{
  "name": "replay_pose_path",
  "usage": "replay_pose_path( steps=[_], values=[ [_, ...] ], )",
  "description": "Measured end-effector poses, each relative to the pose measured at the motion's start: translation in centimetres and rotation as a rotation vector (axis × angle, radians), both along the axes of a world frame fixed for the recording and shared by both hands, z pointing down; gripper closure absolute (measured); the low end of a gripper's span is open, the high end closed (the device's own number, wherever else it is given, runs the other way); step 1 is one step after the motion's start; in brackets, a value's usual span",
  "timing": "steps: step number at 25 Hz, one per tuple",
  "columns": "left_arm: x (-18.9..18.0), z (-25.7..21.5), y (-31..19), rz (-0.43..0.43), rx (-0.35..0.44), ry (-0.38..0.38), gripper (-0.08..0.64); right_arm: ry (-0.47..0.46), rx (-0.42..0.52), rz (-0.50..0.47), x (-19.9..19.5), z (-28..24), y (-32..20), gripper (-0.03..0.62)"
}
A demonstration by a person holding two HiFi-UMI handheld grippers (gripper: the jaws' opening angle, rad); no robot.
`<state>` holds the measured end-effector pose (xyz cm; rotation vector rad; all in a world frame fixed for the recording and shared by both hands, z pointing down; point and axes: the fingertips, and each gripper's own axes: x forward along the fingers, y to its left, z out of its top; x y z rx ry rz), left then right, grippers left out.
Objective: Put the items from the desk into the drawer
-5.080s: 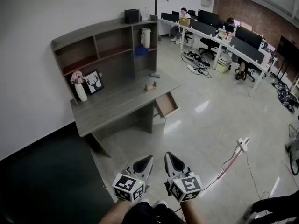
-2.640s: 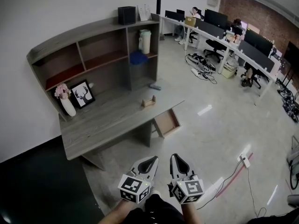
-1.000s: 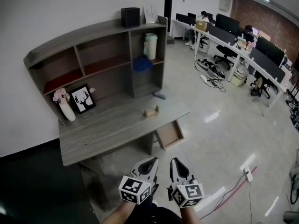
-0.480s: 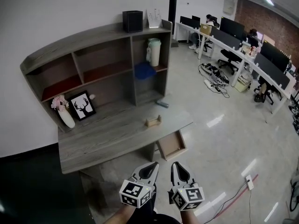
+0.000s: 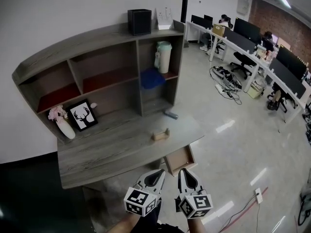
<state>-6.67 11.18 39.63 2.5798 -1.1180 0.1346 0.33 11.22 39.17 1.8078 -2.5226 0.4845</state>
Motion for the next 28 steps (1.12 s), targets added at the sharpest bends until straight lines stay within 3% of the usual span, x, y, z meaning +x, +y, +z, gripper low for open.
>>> replay_pose_path(
  steps=[28],
  values=[
    [-0.2, 1.8, -18.3, -0.011, -0.067, 0.026, 0.549, 0.006, -0.082, 0.043, 1.3, 2.0, -17.6, 0.578]
  ],
)
